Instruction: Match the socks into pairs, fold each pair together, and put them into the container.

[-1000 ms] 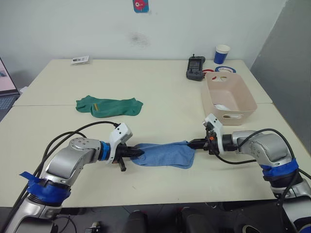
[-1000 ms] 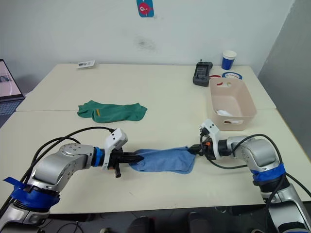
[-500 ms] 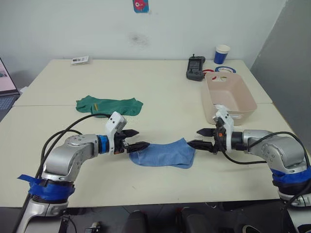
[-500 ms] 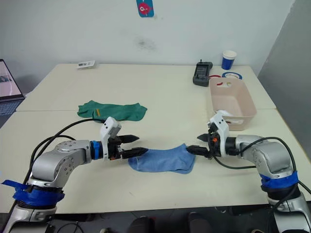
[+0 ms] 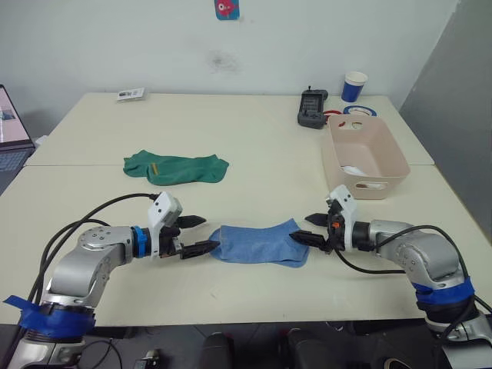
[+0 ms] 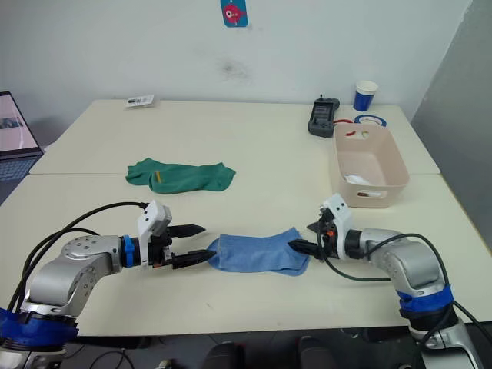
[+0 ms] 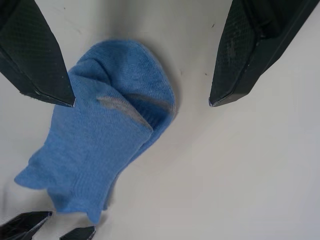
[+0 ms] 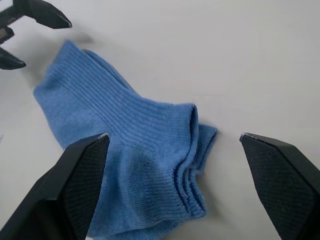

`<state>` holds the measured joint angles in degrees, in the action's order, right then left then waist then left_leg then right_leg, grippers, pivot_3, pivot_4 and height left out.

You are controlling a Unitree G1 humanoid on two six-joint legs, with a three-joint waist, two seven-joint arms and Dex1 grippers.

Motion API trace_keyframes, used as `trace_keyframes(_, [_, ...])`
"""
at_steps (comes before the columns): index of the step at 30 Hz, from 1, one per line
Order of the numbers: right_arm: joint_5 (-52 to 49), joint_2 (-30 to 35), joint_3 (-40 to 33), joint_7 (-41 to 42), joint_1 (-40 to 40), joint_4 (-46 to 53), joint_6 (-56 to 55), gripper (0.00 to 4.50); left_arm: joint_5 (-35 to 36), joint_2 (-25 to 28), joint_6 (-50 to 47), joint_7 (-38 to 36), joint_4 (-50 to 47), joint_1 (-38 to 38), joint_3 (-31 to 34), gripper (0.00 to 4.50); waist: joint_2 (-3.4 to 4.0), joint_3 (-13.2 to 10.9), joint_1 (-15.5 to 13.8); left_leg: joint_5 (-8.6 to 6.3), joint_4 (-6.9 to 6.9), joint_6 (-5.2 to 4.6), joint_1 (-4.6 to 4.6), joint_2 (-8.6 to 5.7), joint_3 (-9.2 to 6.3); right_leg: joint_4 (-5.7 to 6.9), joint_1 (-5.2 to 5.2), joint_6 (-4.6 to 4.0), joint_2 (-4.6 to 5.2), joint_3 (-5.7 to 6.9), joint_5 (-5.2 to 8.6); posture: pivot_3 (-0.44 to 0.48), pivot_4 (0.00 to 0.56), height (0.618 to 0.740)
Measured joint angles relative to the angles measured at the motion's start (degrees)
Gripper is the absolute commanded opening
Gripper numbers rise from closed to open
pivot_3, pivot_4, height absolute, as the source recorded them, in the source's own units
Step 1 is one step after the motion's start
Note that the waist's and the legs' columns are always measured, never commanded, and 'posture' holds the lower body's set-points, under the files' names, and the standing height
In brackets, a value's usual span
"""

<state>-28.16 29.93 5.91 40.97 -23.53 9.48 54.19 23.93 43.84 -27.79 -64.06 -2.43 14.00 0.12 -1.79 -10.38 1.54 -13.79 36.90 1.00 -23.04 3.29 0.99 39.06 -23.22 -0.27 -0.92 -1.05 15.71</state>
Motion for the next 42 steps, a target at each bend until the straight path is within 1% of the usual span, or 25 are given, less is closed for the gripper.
trace_keyframes(3, [0.5,-0.1,0.1,0.1,-0.2,-1.0,-0.9,3.96,-0.5,0.5,2.2,-2.1,0.1,-0.2,-0.8,4.5,0.0,0.0,0.0,0.0,0.0,0.0,0.0,0.04,0.0,0.01,-0.01,0.0,0.0,0.01,0.0,0.0,0.15,0.74])
trace_keyframes(4, [0.5,-0.1,0.1,0.1,-0.3,-1.0,-1.1,3.65,-0.5,1.0,2.7,-2.4,-0.7,-0.9,-0.7,4.5,0.0,0.0,0.0,0.0,-0.01,0.0,0.01,0.06,0.0,0.01,-0.01,0.0,-0.01,0.02,0.0,0.0,0.15,0.74])
trace_keyframes(8, [0.0,0.0,-0.2,0.1,-0.2,-0.8,-0.8,2.18,-2.2,2.3,6.6,-2.5,-5.4,-5.6,-0.6,4.5,0.0,0.0,0.3,0.0,-0.04,0.0,0.04,0.11,-0.01,0.03,-0.02,0.0,-0.01,-0.04,0.0,0.0,0.15,0.74])
trace_keyframes(11, [-0.2,-0.2,-0.2,0.1,-0.2,-0.4,-0.4,1.01,-4.6,2.1,9.5,-0.4,-7.3,-9.1,-0.8,4.5,0.0,0.0,0.2,0.0,-0.04,0.0,0.04,0.11,-0.01,0.03,-0.02,-0.01,-0.01,-0.01,0.0,0.0,0.15,0.74])
trace_keyframes(12, [-0.2,-0.3,-0.2,0.1,-0.1,-0.4,-0.4,0.69,-5.8,1.9,10.5,0.5,-7.4,-9.6,-0.9,4.5,0.0,0.0,0.1,0.0,-0.04,0.0,0.04,0.11,-0.01,0.03,-0.02,-0.01,-0.01,0.0,0.0,0.0,0.15,0.74])
trace_keyframes(13, [-0.2,-0.5,-0.2,0.1,0.0,-0.4,-0.4,0.28,-6.9,1.7,11.5,1.4,-7.4,-9.9,-0.9,4.5,0.0,0.0,0.1,0.0,-0.04,-0.01,0.04,0.11,0.0,0.03,-0.02,-0.01,-0.01,0.0,0.0,0.0,0.15,0.74])
trace_keyframes(14, [-0.1,-0.6,-0.2,0.1,0.0,-0.4,-0.4,0.03,-8.0,1.1,12.6,2.6,-7.4,-10.0,-1.0,4.5,0.0,0.0,0.1,0.0,-0.04,-0.01,0.03,0.1,0.0,0.03,-0.02,-0.01,-0.01,-0.01,0.0,0.0,0.15,0.74])
trace_keyframes(17, [-0.2,-0.7,-0.1,0.2,0.0,-0.4,-0.3,0.03,-8.8,0.0,13.4,4.7,-7.4,-10.0,-0.9,4.5,0.0,0.0,0.1,0.0,-0.04,-0.01,0.03,0.09,0.01,0.01,-0.02,-0.01,0.0,-0.04,0.0,0.0,0.15,0.74])
trace_keyframes(19, [-0.6,-0.7,-0.2,0.4,-0.1,-0.2,0.4,0.03,-7.3,-1.5,11.4,5.8,-7.6,-10.0,-0.4,4.5,0.0,0.0,0.1,0.0,-0.03,-0.01,0.02,0.1,0.01,0.01,-0.02,-0.01,0.0,-0.03,0.0,0.0,0.15,0.74])
trace_keyframes(21, [-2.0,-0.6,-0.4,0.7,-0.3,0.8,1.7,0.03,-4.2,-2.4,7.7,6.1,-8.4,-10.0,0.6,4.5,0.0,0.0,0.1,0.0,-0.03,-0.01,0.02,0.11,-0.01,0.03,-0.02,-0.01,-0.01,0.0,0.0,0.0,0.15,0.74])
trace_keyframes(24, [-4.6,0.6,-1.1,1.6,-1.6,3.4,4.4,0.03,-1.0,-2.0,4.3,5.8,-8.8,-9.5,2.5,4.5,0.0,0.0,0.2,0.0,-0.03,-0.01,0.04,0.12,-0.04,0.04,-0.02,-0.01,-0.03,0.02,0.0,0.0,0.15,0.74])
trace_keyframes(27, [-7.5,1.6,-2.8,1.9,-3.8,6.7,7.6,0.03,-0.1,-0.6,3.4,5.0,-8.2,-8.3,3.4,4.5,0.0,0.0,0.2,0.0,-0.03,-0.01,0.04,0.12,-0.05,0.04,-0.02,-0.01,-0.04,0.03,0.0,0.0,0.15,0.74])
trace_keyframes(30, [-7.3,1.7,-2.0,1.3,-5.2,7.6,7.7,0.03,-0.2,-0.2,3.6,4.3,-6.3,-6.4,3.4,4.5,0.0,0.0,0.1,0.0,-0.03,-0.01,0.03,0.1,-0.02,0.02,0.0,-0.01,-0.03,0.04,0.0,0.0,0.15,0.74])
trace_keyframes(33, [-4.2,1.1,0.1,-0.1,-5.8,4.1,5.6,0.58,-0.4,-0.2,4.6,3.4,-4.1,-4.7,3.4,4.5,0.0,0.0,0.1,0.0,-0.02,-0.01,0.03,0.09,0.05,0.01,-0.02,-0.01,-0.03,0.01,0.0,0.0,0.15,0.74])
trace_keyframes(34, [-2.9,0.6,0.9,-0.4,-6.1,2.0,4.8,0.86,-0.5,-0.2,4.8,3.1,-3.5,-4.2,3.3,4.5,0.0,0.0,0.2,0.0,-0.02,-0.01,0.03,0.09,0.1,0.02,-0.02,-0.01,-0.03,0.0,0.0,0.0,0.15,0.74])
trace_keyframes(40, [1.5,-1.7,4.5,-0.7,-9.2,-6.0,1.0,3.02,-0.9,0.5,6.0,-0.4,-0.8,-1.5,2.5,4.5,0.0,0.0,0.2,0.0,-0.03,-0.01,0.02,0.12,0.16,0.03,-0.05,-0.01,-0.05,0.01,-0.01,0.0,0.15,0.74])
trace_keyframes(42, [2.1,-2.5,4.7,0.1,-9.6,-8.1,0.6,3.02,-1.2,1.2,6.3,-1.3,0.5,-0.3,2.5,4.5,0.0,0.0,0.2,0.0,-0.03,-0.01,0.02,0.12,0.17,0.03,-0.05,-0.01,-0.05,0.0,-0.01,0.0,0.15,0.74])
